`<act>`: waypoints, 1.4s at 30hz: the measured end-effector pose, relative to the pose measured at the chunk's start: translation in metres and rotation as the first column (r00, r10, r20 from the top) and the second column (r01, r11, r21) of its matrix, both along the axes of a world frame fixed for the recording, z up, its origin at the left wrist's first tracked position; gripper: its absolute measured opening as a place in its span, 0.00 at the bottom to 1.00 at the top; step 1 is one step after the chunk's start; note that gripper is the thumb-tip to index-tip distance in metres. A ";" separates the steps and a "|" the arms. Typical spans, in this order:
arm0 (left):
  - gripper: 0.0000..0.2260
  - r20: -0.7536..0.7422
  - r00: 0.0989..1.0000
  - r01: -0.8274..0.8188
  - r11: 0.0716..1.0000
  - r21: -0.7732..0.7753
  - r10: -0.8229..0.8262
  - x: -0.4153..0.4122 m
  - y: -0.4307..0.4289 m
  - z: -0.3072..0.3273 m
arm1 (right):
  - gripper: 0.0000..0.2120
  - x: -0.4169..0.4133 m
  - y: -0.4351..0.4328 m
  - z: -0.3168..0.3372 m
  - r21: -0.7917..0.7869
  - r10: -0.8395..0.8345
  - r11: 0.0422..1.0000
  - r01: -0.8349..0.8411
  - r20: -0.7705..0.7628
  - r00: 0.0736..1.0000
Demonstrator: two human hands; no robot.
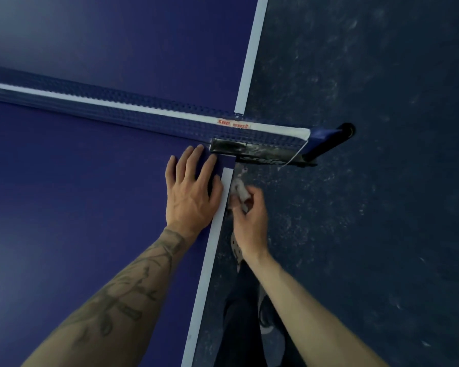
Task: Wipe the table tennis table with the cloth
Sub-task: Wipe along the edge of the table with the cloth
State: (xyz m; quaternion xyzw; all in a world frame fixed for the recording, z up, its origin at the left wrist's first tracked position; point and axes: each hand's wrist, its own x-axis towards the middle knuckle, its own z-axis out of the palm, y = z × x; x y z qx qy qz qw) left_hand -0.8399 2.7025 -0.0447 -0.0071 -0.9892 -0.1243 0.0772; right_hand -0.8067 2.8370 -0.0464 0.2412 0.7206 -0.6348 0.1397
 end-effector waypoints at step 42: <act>0.21 0.294 0.956 -0.026 0.999 0.026 0.018 -0.265 0.052 0.060 | 0.05 -0.248 0.075 0.028 0.023 0.409 0.908 -0.418 0.173 0.896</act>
